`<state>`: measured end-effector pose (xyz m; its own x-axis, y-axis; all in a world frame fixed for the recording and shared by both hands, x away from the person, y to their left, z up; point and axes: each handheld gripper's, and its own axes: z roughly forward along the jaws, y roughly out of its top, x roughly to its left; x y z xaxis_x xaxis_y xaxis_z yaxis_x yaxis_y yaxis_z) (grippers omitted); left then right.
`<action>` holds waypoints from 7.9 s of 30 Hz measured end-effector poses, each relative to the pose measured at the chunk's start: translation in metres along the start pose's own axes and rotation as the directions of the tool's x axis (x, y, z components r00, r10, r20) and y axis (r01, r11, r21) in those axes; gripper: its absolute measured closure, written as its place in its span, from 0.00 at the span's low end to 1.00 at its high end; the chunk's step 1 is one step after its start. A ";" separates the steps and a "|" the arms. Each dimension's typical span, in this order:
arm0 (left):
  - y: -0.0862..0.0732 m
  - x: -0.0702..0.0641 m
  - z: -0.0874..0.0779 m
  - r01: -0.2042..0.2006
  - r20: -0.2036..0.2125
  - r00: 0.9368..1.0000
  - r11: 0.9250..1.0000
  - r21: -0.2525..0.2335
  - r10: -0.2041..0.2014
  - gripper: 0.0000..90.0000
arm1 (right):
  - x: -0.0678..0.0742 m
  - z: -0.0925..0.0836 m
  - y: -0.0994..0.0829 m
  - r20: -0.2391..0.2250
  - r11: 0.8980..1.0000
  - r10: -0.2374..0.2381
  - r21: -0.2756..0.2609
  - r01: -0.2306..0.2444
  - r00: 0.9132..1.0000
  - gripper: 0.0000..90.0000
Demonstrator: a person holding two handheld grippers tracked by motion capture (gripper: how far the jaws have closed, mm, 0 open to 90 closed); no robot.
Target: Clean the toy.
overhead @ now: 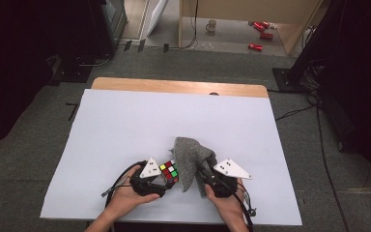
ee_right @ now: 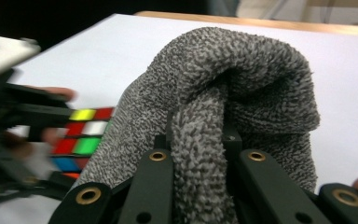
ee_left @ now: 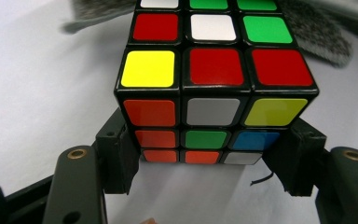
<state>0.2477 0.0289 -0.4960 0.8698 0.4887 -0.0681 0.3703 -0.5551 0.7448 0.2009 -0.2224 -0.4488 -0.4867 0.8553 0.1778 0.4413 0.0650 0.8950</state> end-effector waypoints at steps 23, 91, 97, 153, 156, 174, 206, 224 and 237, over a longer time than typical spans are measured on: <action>0.000 -0.006 0.001 -0.045 -0.006 0.999 0.999 0.006 0.045 0.39 | 0.017 0.021 -0.011 0.063 0.995 -0.023 0.099 0.017 0.998 0.90; 0.010 0.000 -0.014 -0.031 -0.033 0.999 0.996 -0.083 0.029 0.38 | -0.053 0.011 -0.022 0.280 0.989 0.041 0.127 -0.079 0.959 0.88; 0.001 0.005 -0.024 -0.034 -0.013 0.999 0.995 -0.091 0.033 0.38 | -0.052 0.013 -0.023 0.276 0.988 0.037 0.136 -0.077 0.960 0.88; 0.013 0.008 -0.018 -0.015 -0.016 1.000 0.986 -0.169 0.013 0.39 | -0.032 -0.027 0.006 0.171 0.997 0.053 0.038 -0.061 0.984 0.57; 0.014 0.006 -0.017 -0.016 -0.012 1.000 0.985 -0.171 0.015 0.39 | -0.029 -0.026 0.006 0.147 0.997 0.055 0.037 -0.061 0.988 0.58; 0.017 0.010 -0.027 -0.011 -0.030 1.000 0.980 -0.200 0.005 0.39 | 0.011 0.030 -0.022 -0.004 0.984 0.000 0.180 0.000 1.000 0.80; 0.020 0.008 -0.029 0.006 -0.013 1.000 0.973 -0.230 -0.010 0.39 | 0.010 0.036 -0.031 -0.012 0.987 0.057 0.154 -0.055 0.998 0.88; 0.022 0.009 -0.032 0.051 0.038 0.998 0.963 -0.265 -0.042 0.39 | 0.019 0.041 -0.033 -0.040 0.988 0.040 0.150 -0.034 0.998 0.93; 0.020 0.013 -0.034 0.087 0.070 0.995 0.960 -0.265 -0.071 0.39 | 0.022 0.037 -0.032 -0.041 0.994 0.032 0.104 -0.027 0.999 0.95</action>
<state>0.2549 0.0474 -0.4593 0.8622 0.4783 -0.1670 0.3446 -0.3121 0.8853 0.2039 -0.1871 -0.4886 -0.5028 0.8352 0.2226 0.5307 0.0950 0.8422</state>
